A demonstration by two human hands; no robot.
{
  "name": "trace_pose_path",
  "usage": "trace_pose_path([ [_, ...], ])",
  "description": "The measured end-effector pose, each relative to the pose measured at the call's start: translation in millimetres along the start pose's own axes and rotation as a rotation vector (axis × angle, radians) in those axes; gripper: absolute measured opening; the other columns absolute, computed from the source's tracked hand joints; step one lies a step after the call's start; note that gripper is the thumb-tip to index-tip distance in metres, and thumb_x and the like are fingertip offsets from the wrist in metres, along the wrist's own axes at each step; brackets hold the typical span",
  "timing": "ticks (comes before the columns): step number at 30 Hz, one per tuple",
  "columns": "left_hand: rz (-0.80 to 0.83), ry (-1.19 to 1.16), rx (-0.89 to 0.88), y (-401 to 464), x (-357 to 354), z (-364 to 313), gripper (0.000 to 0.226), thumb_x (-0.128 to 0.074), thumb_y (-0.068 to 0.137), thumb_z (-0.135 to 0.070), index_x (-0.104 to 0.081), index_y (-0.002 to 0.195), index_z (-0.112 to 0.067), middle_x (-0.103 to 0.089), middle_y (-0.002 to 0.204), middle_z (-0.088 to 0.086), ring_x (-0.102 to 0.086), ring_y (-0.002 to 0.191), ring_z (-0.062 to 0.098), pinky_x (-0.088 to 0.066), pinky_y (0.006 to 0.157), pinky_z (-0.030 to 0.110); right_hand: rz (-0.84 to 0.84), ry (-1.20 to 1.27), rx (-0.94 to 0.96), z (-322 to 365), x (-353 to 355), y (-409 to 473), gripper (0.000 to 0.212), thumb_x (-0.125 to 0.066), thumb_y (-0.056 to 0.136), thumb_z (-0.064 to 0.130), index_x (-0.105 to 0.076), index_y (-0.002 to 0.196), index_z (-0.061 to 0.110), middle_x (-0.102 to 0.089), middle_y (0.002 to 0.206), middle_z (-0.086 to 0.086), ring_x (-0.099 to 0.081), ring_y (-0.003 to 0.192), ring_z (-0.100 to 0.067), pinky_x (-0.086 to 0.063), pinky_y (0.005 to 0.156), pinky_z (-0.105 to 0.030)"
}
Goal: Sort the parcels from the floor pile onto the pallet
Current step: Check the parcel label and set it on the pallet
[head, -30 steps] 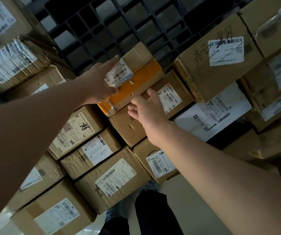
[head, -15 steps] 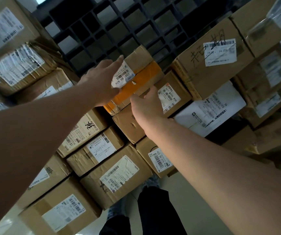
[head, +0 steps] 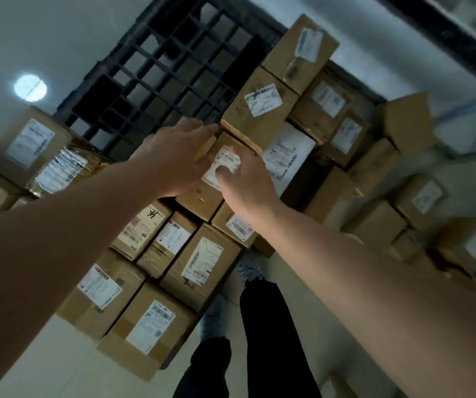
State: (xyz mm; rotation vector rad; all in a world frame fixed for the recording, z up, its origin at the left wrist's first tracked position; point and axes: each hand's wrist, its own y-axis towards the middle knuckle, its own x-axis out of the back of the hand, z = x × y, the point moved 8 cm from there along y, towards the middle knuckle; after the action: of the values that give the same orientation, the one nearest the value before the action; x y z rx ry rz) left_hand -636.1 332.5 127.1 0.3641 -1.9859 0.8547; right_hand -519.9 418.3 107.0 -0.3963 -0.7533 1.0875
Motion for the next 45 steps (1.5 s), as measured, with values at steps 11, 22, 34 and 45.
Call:
trace_pose_path([
  [11, -0.023, 0.033, -0.299, -151.6, 93.3, -235.4, 0.055, -0.051, 0.105, -0.042, -0.037, 0.156, -0.029, -0.035, 0.161, -0.001, -0.045, 0.139, 0.032, -0.041, 0.099, 0.043, -0.288, -0.150, 0.025, -16.1, 167.5, -264.9, 0.058, -0.056, 0.104, 0.041, -0.039, 0.157, 0.026, -0.034, 0.161, -0.004, -0.039, 0.145, -0.020, -0.039, 0.102, -0.024],
  [22, 0.133, 0.212, -0.584, -241.2, -25.3, -434.3, 0.051, -0.051, 0.102, -0.044, -0.040, 0.150, -0.030, -0.043, 0.153, 0.003, -0.053, 0.129, 0.035, -0.050, 0.099, 0.055, -0.431, -0.070, -0.257, -210.7, 240.0, -433.3, 0.059, -0.053, 0.103, 0.035, -0.036, 0.159, 0.027, -0.022, 0.166, -0.003, -0.036, 0.148, -0.027, -0.036, 0.120, -0.044],
  [34, 0.427, 0.467, -0.791, -349.9, -324.5, -584.9, 0.062, -0.051, 0.101, -0.047, -0.028, 0.158, -0.033, -0.035, 0.158, 0.005, -0.048, 0.134, 0.036, -0.045, 0.106, 0.052, -0.576, 0.206, -0.537, -531.2, 208.9, -568.8, 0.056, -0.052, 0.100, 0.026, -0.040, 0.155, 0.032, -0.023, 0.165, -0.006, -0.042, 0.142, -0.033, -0.043, 0.112, -0.046],
  [45, 0.716, 0.579, -0.784, -363.1, -571.9, -589.6, 0.063, -0.054, 0.101, -0.037, -0.030, 0.158, -0.030, -0.035, 0.156, 0.009, -0.050, 0.132, 0.037, -0.046, 0.106, 0.052, -0.554, 0.375, -0.744, -739.9, 106.3, -565.6, 0.054, -0.052, 0.101, 0.026, -0.037, 0.152, 0.034, -0.033, 0.155, -0.011, -0.047, 0.135, -0.036, -0.046, 0.109, -0.053],
])
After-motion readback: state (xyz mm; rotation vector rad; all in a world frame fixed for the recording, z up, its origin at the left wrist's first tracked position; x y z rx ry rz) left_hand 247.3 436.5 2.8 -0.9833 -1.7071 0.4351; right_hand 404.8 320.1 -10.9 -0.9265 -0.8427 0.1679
